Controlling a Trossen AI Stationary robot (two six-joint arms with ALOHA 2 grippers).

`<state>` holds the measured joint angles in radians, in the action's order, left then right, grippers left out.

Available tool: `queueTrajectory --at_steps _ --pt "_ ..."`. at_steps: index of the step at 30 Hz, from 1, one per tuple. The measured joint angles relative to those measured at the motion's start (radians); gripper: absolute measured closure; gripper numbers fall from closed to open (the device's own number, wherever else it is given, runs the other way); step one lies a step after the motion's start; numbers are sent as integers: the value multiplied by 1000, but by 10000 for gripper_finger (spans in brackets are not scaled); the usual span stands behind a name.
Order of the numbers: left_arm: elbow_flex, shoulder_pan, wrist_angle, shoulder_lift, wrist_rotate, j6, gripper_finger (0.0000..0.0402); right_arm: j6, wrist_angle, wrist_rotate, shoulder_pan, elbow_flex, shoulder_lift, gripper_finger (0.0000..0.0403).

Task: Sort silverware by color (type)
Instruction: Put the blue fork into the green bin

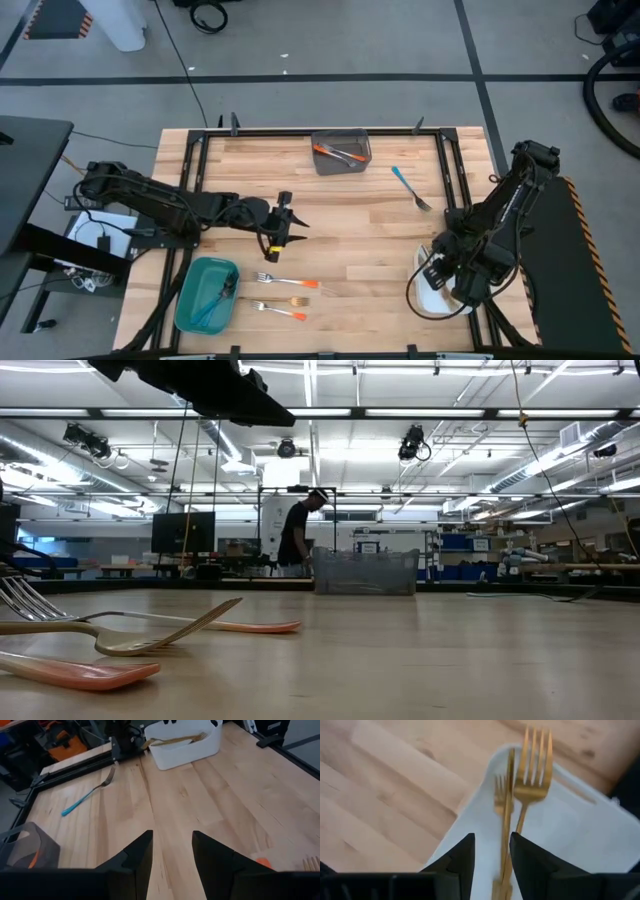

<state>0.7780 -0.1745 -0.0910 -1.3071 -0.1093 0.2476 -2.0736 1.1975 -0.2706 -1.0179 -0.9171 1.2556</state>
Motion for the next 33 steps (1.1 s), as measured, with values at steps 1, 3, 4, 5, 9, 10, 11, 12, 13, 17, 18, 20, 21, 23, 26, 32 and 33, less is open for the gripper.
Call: queueTrajectory --at_steps 1,3,4,5,9,10,11,12,13,17,18,20,21,23,26,32,33 --pt "0 0 3 0 0 0 256 5 7 -11 2 0 0 273" --pt "0 0 2 0 0 0 256 5 35 -13 7 3 2 273" --pt "0 0 0 0 0 1 256 2 44 -13 9 12 3 273" --pt "0 0 0 0 0 1 256 1 44 -11 12 24 3 273" --pt "0 3 0 0 -1 0 256 6 3 34 28 60 4 273" --pt "0 3 2 0 -1 -1 256 8 -18 42 32 67 4 273" --pt "0 3 5 0 -1 -4 256 13 -41 52 36 72 4 273" --pt "0 3 12 0 -1 -5 256 20 -65 62 41 78 4 273" --pt "0 3 20 0 -1 -7 256 24 -84 76 46 83 7 273" --pt "0 3 40 0 -1 1 256 42 -102 130 60 96 57 269" --pt "0 5 40 -1 -2 8 256 51 -102 137 63 96 72 267" --pt "0 12 39 -1 -2 35 256 60 -104 142 66 96 98 258" --pt "0 18 38 -1 -3 53 256 62 -105 142 66 96 107 252" --pt "0 34 22 -1 -15 91 256 65 -106 146 66 96 122 236" --pt "0 65 -34 -1 -28 146 256 57 -105 167 69 96 133 208" --pt "0 135 -116 -1 -30 198 256 -35 -51 170 71 96 133 172" --pt "0 144 -118 -1 -30 196 256 -47 -49 178 73 96 133 170"
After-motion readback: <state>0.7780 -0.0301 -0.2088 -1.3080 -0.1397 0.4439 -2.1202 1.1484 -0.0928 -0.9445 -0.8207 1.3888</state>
